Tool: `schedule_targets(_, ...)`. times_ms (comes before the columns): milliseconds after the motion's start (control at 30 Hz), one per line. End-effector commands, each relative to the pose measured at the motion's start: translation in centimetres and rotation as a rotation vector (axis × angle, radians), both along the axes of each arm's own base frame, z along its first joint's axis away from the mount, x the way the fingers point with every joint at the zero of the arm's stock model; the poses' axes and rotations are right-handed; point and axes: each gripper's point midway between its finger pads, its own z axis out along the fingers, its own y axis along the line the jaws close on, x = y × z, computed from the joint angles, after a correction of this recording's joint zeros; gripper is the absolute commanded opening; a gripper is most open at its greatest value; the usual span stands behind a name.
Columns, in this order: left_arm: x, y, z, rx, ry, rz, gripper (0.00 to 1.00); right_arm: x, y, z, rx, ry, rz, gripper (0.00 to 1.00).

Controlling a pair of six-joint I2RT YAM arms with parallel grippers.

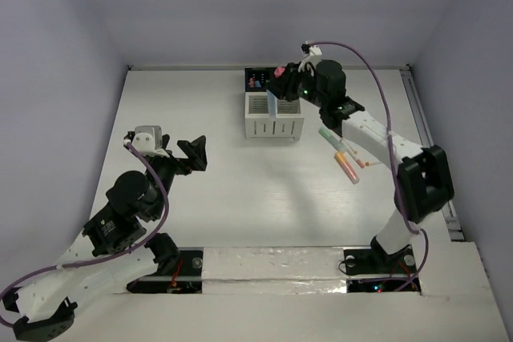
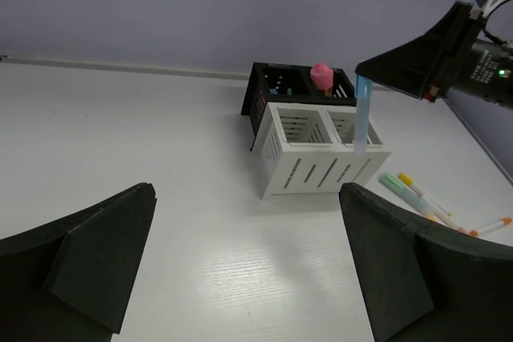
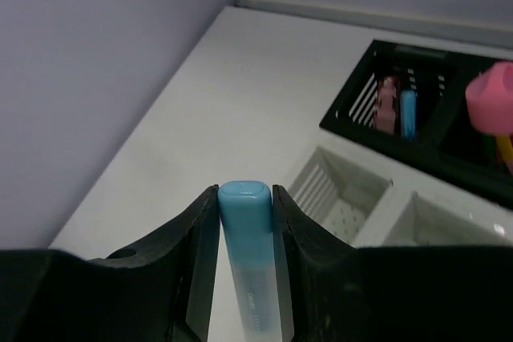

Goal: Sort the stationery into containers
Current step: Place the pen in the storage box.

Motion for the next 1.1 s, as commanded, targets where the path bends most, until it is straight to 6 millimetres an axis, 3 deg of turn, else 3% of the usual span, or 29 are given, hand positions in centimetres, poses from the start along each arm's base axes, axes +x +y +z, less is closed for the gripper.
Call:
schedule_targets(0, 0.1, 0.6, 1.2, -0.055, -0.04, 0.023, 0.99, 3.3, 2.0, 4.7, 0.178, -0.13, -0.023, 0.17)
schedule_targets(33, 0.1, 0.6, 1.1, -0.053, -0.039, 0.025, 0.99, 4.0, 2.8, 3.7, 0.179, -0.118, -0.027, 0.18)
schedule_targets(67, 0.1, 0.5, 1.1, -0.05, -0.038, 0.022, 0.99, 4.6, 2.8, 4.9, 0.207, -0.162, -0.038, 0.17)
schedule_targets(200, 0.3, 0.3, 1.0, -0.046, -0.035, 0.016, 0.99, 6.5, 3.3, 4.8, 0.225, -0.228, -0.114, 0.18)
schedule_targets(300, 0.4, 0.4, 1.1, -0.047, -0.036, 0.02, 0.99, 7.6, 3.3, 3.3, 0.196, -0.243, -0.167, 0.17)
schedule_targets(433, 0.4, 0.5, 0.9, -0.046, -0.034, 0.025, 0.99, 8.1, 3.6, 0.6, 0.163, -0.223, -0.187, 0.18)
schedule_targets(567, 0.4, 0.6, 1.1, -0.047, -0.038, 0.023, 0.99, 7.3, 4.3, -0.7, 0.15, -0.231, -0.175, 0.2)
schedule_targets(600, 0.4, 0.6, 1.1, -0.047, -0.039, 0.024, 0.99, 7.3, 4.3, -0.7, 0.146, -0.232, -0.176, 0.22)
schedule_targets(733, 0.5, 0.5, 0.9, -0.04, -0.033, 0.024, 0.99, 6.8, 4.0, 0.5, 0.148, -0.247, -0.175, 0.59)
schedule_targets(833, 0.5, 0.3, 0.9, -0.041, -0.034, 0.014, 0.99, 6.3, 3.8, 1.3, 0.139, -0.253, -0.169, 0.7)
schedule_targets(867, 0.5, 0.3, 1.0, -0.04, -0.035, 0.013, 0.99, 5.9, 3.4, 2.7, 0.136, -0.279, -0.173, 0.71)
schedule_targets(967, 0.5, 0.2, 1.0, -0.04, -0.034, 0.011, 0.99, 5.0, 1.9, 2.8, 0.084, -0.278, -0.209, 0.7)
schedule_targets(1000, 0.5, 0.2, 0.9, -0.037, -0.031, 0.011, 0.99, 4.0, 1.0, 3.8, 0.073, -0.272, -0.22, 0.69)
schedule_targets(1067, 0.4, 0.2, 1.0, -0.043, -0.034, 0.005, 0.99, 3.6, -1.9, 0.8, 0.021, -0.171, -0.248, 0.64)
